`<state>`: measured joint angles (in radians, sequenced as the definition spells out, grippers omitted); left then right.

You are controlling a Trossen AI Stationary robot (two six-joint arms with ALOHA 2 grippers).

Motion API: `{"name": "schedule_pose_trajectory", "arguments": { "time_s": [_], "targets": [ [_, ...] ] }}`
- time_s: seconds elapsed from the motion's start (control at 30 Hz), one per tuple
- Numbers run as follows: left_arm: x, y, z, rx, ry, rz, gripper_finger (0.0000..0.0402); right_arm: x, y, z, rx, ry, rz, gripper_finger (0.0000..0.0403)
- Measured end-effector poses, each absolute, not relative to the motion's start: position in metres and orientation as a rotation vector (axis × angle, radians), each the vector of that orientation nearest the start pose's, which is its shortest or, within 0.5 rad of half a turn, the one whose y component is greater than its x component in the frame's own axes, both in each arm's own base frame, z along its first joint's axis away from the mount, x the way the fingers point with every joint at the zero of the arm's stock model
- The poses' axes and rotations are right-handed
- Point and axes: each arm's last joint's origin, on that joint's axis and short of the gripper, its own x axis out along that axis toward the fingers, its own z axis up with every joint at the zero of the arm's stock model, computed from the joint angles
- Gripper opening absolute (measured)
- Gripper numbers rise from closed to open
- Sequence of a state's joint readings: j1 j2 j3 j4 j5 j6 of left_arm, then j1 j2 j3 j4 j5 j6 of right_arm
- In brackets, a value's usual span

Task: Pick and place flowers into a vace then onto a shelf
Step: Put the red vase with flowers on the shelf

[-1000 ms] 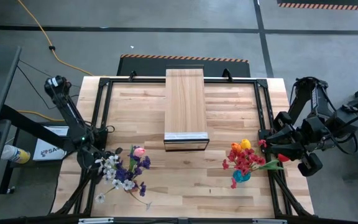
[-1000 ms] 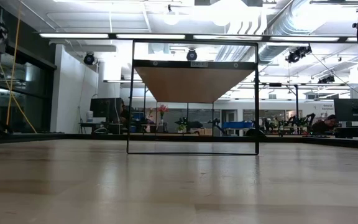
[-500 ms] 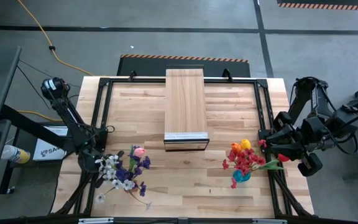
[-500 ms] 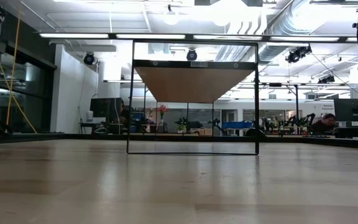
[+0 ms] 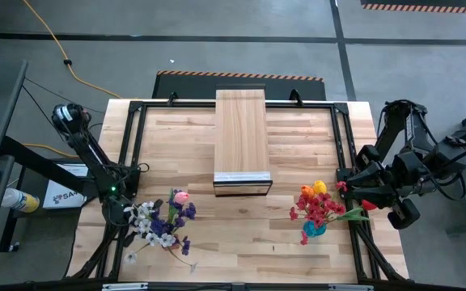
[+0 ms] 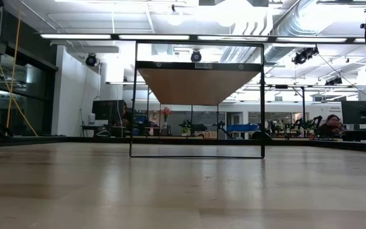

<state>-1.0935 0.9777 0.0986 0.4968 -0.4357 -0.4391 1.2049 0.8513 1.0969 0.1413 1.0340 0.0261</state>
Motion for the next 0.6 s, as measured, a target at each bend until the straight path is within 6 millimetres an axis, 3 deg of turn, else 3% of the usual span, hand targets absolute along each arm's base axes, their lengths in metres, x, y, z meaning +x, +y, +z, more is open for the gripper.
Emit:
{"name": "schedule_pose_trajectory", "arguments": {
  "time_s": [0.6],
  "targets": [
    [0.0901,-0.1465,0.1341,-0.144,0.362,-0.572,0.0211,0.0753,0.1267,0.4512,0.376,-0.166,0.164,0.0114]
  ]
}}
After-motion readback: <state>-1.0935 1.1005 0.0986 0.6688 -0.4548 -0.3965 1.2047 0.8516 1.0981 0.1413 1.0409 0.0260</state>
